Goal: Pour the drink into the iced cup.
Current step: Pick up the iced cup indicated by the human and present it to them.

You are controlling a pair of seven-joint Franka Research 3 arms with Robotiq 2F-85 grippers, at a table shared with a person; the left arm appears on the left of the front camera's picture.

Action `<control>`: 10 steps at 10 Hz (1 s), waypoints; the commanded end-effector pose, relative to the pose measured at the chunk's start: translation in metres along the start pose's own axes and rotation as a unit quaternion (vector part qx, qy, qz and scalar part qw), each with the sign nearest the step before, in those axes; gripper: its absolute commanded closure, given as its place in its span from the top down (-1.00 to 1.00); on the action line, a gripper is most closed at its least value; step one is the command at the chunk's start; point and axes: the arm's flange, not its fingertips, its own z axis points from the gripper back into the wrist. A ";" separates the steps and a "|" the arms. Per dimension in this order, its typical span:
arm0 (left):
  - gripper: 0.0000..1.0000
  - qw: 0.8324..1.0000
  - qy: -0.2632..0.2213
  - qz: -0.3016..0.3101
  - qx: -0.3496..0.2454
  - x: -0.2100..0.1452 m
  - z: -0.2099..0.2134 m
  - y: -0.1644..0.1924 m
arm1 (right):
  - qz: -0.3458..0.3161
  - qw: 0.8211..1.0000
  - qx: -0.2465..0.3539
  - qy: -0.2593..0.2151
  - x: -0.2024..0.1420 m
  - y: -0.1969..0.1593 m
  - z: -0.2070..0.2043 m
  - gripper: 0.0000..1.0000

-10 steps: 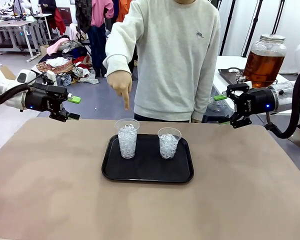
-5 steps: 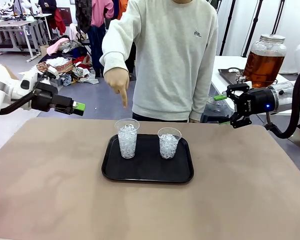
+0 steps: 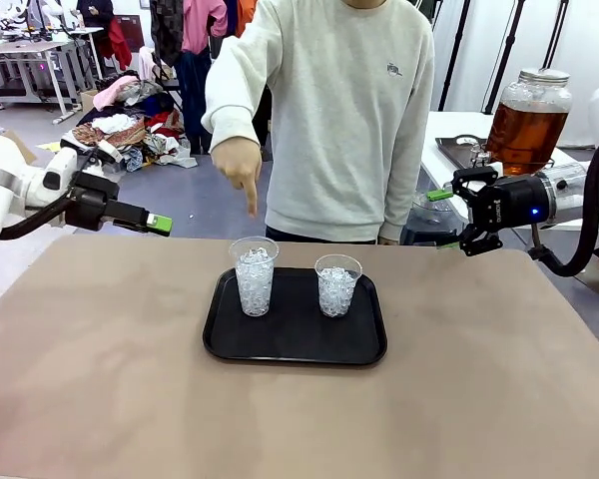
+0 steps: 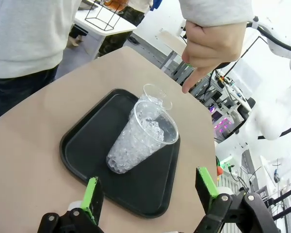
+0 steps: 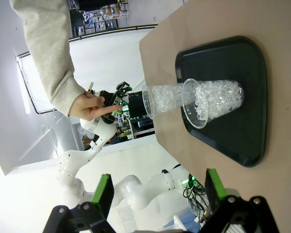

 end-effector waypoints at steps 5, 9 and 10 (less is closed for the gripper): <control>1.00 0.989 -0.047 -0.137 0.034 -0.010 -0.017 0.005 | 0.001 1.000 0.000 0.000 0.000 0.001 0.000 1.00; 1.00 0.968 -0.029 -0.251 0.001 -0.022 -0.047 0.003 | 0.001 1.000 0.000 0.000 0.000 0.001 0.000 1.00; 1.00 0.964 -0.021 -0.266 -0.015 -0.026 -0.055 0.003 | 0.001 1.000 0.000 0.000 0.000 0.001 0.000 1.00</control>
